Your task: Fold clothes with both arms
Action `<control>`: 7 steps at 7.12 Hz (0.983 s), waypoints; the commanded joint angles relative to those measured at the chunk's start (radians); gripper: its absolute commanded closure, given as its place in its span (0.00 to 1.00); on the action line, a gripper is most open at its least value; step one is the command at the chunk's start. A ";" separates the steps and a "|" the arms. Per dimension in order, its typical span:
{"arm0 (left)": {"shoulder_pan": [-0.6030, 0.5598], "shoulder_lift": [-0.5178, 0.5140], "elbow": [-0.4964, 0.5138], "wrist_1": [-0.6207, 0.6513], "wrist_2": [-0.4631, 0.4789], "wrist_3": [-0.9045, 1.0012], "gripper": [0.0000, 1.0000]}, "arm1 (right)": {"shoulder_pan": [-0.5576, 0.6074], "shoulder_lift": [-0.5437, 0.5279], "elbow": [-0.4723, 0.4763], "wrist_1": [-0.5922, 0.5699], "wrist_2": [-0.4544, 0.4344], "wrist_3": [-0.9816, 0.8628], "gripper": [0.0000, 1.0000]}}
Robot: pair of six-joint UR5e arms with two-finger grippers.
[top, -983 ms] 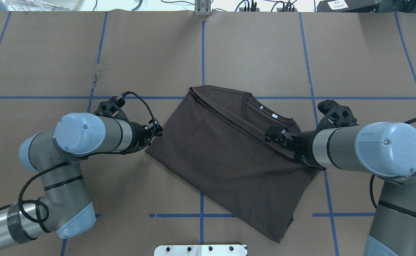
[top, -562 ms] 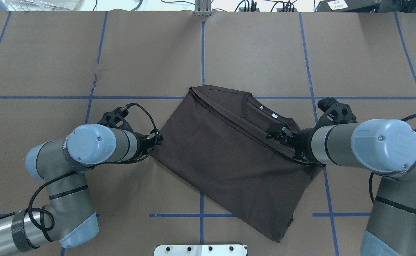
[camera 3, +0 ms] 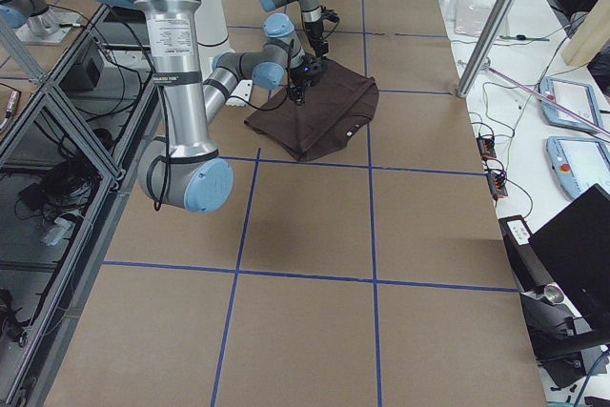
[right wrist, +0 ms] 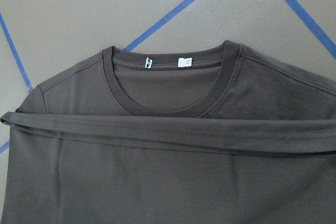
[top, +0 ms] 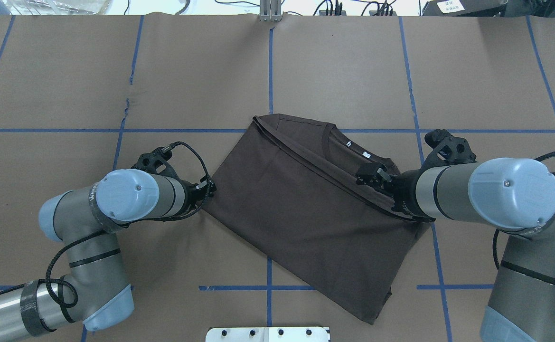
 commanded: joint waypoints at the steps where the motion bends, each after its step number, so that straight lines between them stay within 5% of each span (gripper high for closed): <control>1: 0.000 0.000 0.005 0.017 0.000 0.000 0.42 | 0.001 0.000 -0.003 0.000 0.000 0.000 0.00; 5: 0.000 -0.006 0.004 0.042 -0.001 0.000 0.54 | -0.001 0.000 -0.014 0.000 0.000 0.000 0.00; 7: 0.000 -0.005 -0.003 0.042 0.000 -0.008 1.00 | -0.001 0.000 -0.014 0.000 0.000 0.000 0.00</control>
